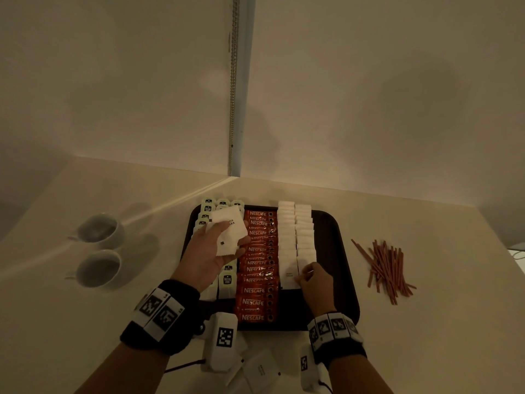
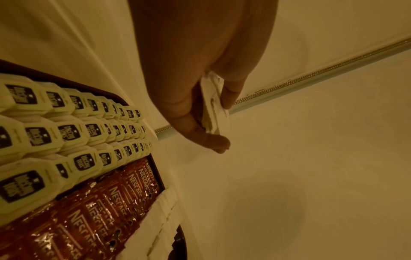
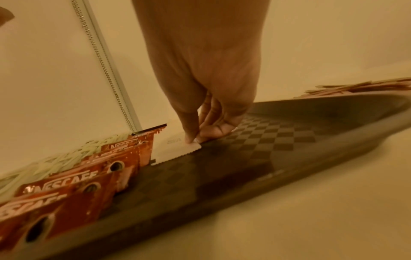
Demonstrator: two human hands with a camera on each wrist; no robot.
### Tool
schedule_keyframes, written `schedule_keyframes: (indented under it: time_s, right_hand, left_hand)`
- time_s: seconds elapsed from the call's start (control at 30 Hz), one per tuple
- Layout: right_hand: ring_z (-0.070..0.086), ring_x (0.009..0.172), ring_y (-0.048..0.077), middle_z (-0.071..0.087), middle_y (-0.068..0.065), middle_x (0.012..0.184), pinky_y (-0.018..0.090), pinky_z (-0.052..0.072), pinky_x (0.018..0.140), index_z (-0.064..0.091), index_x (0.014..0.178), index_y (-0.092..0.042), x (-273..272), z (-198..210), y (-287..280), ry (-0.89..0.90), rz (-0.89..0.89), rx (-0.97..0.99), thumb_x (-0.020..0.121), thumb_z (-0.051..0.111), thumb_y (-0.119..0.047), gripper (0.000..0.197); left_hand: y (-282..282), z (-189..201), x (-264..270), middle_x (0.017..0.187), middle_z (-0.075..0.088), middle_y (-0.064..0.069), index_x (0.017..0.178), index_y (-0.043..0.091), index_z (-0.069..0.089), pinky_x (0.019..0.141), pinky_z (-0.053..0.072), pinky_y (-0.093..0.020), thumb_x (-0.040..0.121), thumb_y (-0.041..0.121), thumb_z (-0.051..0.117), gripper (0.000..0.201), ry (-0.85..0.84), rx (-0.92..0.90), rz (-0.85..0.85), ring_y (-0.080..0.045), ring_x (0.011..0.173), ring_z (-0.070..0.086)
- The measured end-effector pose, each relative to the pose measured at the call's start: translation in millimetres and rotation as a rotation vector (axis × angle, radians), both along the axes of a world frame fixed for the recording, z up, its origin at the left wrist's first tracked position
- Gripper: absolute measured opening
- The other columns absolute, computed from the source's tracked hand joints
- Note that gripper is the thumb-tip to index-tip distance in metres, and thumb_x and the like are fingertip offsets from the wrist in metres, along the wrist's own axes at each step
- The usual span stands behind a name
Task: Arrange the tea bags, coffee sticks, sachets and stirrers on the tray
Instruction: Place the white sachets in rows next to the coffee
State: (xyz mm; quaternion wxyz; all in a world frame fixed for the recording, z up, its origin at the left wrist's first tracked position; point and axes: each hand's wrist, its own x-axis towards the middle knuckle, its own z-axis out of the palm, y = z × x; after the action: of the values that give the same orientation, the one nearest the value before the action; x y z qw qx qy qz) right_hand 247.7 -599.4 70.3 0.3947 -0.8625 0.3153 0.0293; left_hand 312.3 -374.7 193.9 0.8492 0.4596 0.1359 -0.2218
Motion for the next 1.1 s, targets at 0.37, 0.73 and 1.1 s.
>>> schedule_keyframes:
  time_s: [0.37,0.73,1.1]
  right_hand:
    - [0.065,0.087,0.01,0.068,-0.006,0.092,0.027,0.056,0.078,0.065,0.098,-0.022,44.4,106.7,60.4,-0.376,0.363,0.379,0.089,0.06,-0.032,0.015]
    - [0.065,0.085,0.013,0.067,0.005,0.098,0.018,0.051,0.065,0.063,0.101,-0.008,23.9,91.5,10.9,-0.33,0.123,0.485,0.089,0.059,-0.011,0.012]
    - [0.055,0.107,0.019,0.061,0.004,0.114,0.033,0.044,0.095,0.06,0.113,-0.013,-12.1,3.5,-47.3,0.059,0.024,0.082,0.093,0.053,-0.014,0.022]
  left_hand:
    - [-14.2,-4.8,-1.2,0.106,0.067,-0.014,0.113,0.012,0.061,0.057,0.052,-0.031,0.089,0.018,0.063,0.025,-0.044,0.213,-0.033,-0.024,0.088,0.065]
    - [1.2,-4.3,-1.2,0.081,0.071,-0.018,0.101,0.006,0.055,0.053,0.058,-0.029,0.099,0.012,0.034,0.022,0.047,-0.006,-0.006,-0.03,0.066,0.068]
    - [1.5,-7.2,-1.1,0.1,0.064,-0.026,0.122,0.0,0.046,0.057,0.059,-0.032,0.097,0.015,0.036,0.031,0.095,-0.04,-0.025,-0.031,0.067,0.069]
